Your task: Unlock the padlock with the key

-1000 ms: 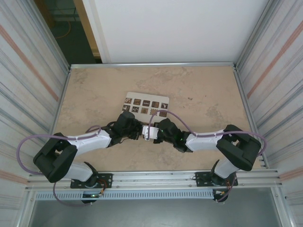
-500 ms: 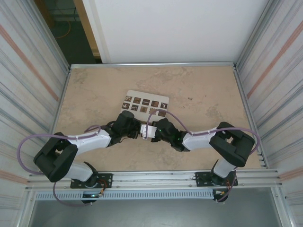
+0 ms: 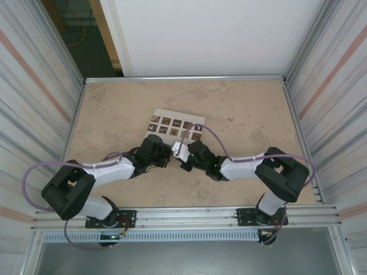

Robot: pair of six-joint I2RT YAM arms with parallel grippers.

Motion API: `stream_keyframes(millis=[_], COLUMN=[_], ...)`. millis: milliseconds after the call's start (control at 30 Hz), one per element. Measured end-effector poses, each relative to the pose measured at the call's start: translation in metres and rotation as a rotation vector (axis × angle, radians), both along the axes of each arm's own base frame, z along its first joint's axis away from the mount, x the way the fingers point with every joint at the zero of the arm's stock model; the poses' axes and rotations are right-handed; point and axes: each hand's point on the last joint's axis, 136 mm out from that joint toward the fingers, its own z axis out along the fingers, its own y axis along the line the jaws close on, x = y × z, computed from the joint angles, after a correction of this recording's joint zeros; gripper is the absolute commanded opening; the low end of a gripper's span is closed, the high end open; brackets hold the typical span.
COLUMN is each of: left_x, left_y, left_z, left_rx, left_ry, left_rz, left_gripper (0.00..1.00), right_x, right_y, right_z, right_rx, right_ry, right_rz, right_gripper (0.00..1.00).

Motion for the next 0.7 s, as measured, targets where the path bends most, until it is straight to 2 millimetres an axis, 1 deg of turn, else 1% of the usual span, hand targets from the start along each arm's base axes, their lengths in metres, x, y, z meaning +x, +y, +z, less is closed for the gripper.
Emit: stream_keyframes(millis=[267,467,700], left_x=[0.002,0.003,0.004], left_y=[-0.003,-0.008,-0.013], left_z=[0.000,0.000,0.000], left_rx=[-0.012,-0.018,-0.029], left_ry=[-0.017,-0.033,-0.043], left_rz=[0.010,0.014,0.022], left_gripper=[0.00,0.00,0.00], right_x=[0.004,0.006,0.008], right_y=[-0.005,-0.010,-0.016], right_z=[-0.001,-0.001,-0.003], right_rx=[0.203,0.314,0.396], right_ry=[0.310,0.543,0.724], right_rz=[-0.117,-0.196,-0.307], right_gripper=[0.01,0.00,0.00])
